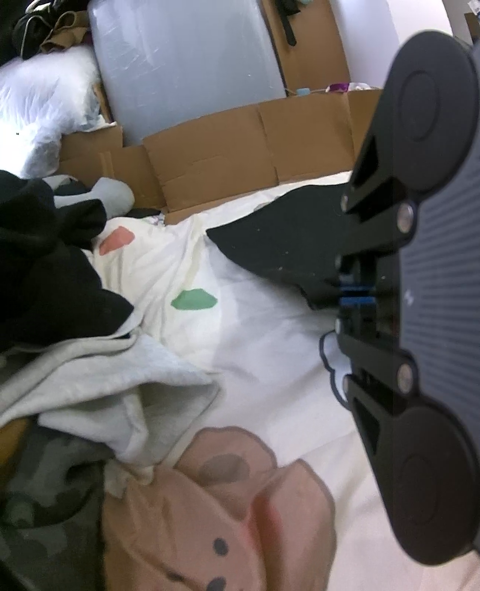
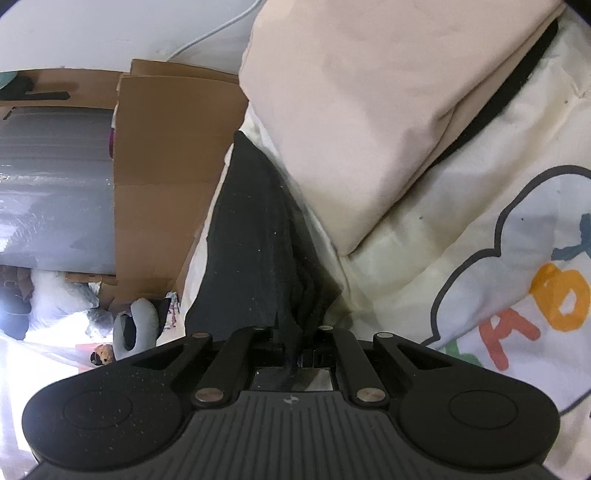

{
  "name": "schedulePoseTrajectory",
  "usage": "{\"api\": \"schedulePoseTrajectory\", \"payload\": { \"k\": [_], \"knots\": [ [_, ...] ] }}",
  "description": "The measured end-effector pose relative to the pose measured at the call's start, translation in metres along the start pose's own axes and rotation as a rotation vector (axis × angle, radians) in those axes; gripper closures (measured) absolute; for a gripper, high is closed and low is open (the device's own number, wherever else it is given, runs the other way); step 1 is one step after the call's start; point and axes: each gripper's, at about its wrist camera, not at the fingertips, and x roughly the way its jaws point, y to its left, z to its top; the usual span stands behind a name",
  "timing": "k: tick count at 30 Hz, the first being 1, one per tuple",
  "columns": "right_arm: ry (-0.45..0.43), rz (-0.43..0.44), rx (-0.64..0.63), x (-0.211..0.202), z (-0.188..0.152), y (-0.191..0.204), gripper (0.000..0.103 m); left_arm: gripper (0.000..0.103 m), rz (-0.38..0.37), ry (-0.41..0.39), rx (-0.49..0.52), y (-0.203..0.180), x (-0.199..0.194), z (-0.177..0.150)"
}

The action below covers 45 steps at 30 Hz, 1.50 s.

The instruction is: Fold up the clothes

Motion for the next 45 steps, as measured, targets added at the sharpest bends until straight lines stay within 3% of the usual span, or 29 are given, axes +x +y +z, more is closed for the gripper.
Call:
{"api": "schedulePoseTrajectory", "payload": {
  "k": [21,32,34,35,38,42,44,45],
  "knots": [
    [0.066,-0.102,0.009,-0.052,-0.036,-0.015,0.102,0.1,0.102,0.075,0.034,0.02,-0.055,-0.019],
    [0.057,-0.172,0.009,-0.044,-0.041,-0.046,0.101,0.1,0.074,0.105,0.011,0.058,-0.039,-0.026],
    [0.065,-0.187,0.012,-0.044,-0.04,-0.05,0.099,0.097,0.082,0.115,0.013,0.064,-0.036,-0.025],
    [0.07,-0.195,0.013,-0.044,-0.039,-0.051,0.092,0.097,0.079,0.113,0.014,0.065,-0.037,-0.024],
    [0.062,-0.231,-0.008,-0.054,-0.036,-0.049,0.089,0.086,0.083,0.082,0.022,0.066,-0.044,-0.019],
    [0.057,-0.284,-0.068,-0.07,-0.03,-0.036,0.079,0.082,0.043,0.076,0.026,0.071,-0.052,-0.011],
    [0.068,-0.311,-0.11,-0.074,-0.028,-0.025,0.079,0.075,0.022,0.091,0.034,0.073,-0.051,-0.009],
    [0.078,-0.328,-0.13,-0.074,-0.027,-0.019,0.079,0.066,0.013,0.1,0.037,0.074,-0.05,-0.008]
  ]
}}
